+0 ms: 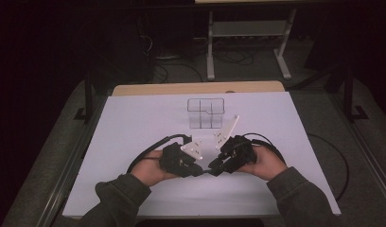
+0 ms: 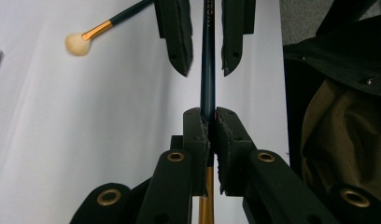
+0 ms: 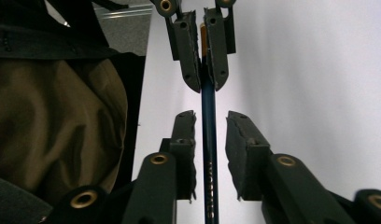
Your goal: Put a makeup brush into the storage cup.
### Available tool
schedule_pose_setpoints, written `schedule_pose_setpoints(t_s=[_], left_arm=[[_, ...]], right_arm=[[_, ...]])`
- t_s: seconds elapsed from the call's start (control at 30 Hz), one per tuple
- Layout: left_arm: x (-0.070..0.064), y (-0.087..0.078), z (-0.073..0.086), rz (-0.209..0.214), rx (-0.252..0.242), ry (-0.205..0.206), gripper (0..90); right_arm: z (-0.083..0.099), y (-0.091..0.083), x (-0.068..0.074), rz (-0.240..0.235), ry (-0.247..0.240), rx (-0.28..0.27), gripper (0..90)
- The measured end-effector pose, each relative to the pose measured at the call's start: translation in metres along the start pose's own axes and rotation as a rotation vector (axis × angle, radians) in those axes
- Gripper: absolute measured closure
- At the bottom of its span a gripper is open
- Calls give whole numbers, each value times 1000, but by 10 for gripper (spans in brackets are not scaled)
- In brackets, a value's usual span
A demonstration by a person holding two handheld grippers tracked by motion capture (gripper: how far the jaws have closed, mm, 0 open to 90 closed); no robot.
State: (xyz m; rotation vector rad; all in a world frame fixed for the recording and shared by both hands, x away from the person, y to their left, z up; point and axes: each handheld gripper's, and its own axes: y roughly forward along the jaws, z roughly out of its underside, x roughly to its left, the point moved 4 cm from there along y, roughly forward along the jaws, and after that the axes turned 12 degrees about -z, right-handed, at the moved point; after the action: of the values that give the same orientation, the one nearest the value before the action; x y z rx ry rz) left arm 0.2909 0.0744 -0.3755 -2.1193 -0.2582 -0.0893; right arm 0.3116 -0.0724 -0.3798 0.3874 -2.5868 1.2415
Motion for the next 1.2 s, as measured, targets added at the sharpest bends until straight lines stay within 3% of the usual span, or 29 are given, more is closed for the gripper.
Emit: schedule_pose_setpoints(t_s=[0.27, 0.67, 0.93, 1.2], left_arm=[[-1, -1, 0, 5, -1, 0, 832], [-3, 3, 1, 15, 4, 1, 831], [-2, 3, 2, 40, -18, -8, 813], [1, -1, 12, 28, -23, -38, 739]], right_arm=[[1, 4, 0, -18, -6, 10, 816], [5, 8, -1, -33, 6, 10, 832], [6, 7, 1, -22, -15, 11, 833], [9, 3, 1, 5, -26, 4, 834]])
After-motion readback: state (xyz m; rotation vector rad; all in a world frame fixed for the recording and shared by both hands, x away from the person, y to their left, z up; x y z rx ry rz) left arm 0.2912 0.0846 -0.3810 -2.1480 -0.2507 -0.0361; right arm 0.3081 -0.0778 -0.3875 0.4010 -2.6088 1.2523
